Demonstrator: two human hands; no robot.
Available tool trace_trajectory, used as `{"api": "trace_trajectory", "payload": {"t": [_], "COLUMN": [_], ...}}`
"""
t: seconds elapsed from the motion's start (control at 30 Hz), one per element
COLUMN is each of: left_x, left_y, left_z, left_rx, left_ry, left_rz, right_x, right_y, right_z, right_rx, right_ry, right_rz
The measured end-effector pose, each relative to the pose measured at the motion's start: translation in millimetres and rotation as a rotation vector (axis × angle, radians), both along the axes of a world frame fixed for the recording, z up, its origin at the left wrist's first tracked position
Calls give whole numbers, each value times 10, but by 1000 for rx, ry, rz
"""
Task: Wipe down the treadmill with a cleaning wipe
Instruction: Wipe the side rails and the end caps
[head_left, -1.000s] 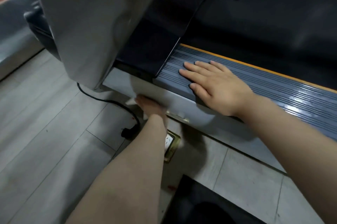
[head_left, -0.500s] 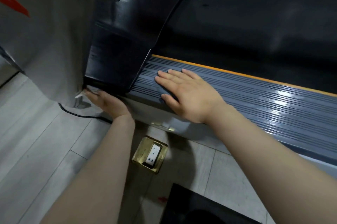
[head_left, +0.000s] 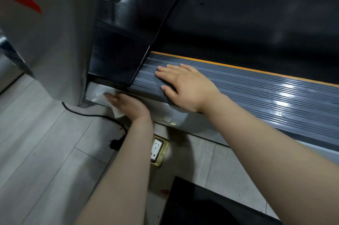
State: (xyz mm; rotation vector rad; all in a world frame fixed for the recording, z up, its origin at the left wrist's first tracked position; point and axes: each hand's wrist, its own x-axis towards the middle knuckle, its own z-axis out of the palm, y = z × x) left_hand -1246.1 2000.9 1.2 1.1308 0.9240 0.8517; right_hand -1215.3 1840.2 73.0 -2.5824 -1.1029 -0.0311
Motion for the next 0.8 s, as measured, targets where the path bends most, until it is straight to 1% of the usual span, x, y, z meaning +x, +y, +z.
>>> {"api": "trace_trajectory", "payload": {"t": [0.07,0.13,0.17,0.2,0.23,0.27,0.33,0.4,0.43,0.47,0.5,0.57,0.63,0.7,0.77,0.8], "left_x": [-149,-282,-341,-386,-433,-484,-610,-720,-763,-777,-787,-805,-846,-904,-941,-953], "left_y": [-371,-601,-641,-681,-694,-724,-878,-1123,-1265,-1421,-1608,-2059,-2584,-3120,-3645,-3917], "left_z": [99,93,93,65,24,-16,-13,74,151,249,363,569,741,834,847,827], "left_rx": [155,382,448,541,643,766,1114,1517,1662,1742,1771,1754,1734,1686,1658,1687], "left_ry": [-76,-55,-12,17,38,60,110,145,119,83,60,73,59,22,-58,-133], "left_rz": [-70,-173,-209,-241,-273,-326,-470,-714,-834,-932,-1002,-1185,-1469,-1680,-1775,-1788], "right_x": [-25,-71,-115,-176,-252,-342,-515,-678,-754,-824,-898,-1059,-1221,-1388,-1574,-1673], "right_y": [-7,-67,-120,-194,-282,-403,-752,-1229,-1501,-1793,-2097,-2751,-3433,-4105,-4760,-5080], "right_z": [32,75,89,111,135,149,144,114,104,90,81,67,79,85,79,77], "right_rx": [132,339,473,619,752,839,886,889,891,895,901,899,863,770,641,573], "right_ry": [-46,-100,-82,-24,57,141,232,249,241,229,216,174,103,45,4,-18], "right_rz": [-44,-168,-235,-296,-351,-401,-469,-502,-527,-565,-616,-748,-896,-1057,-1207,-1262]}}
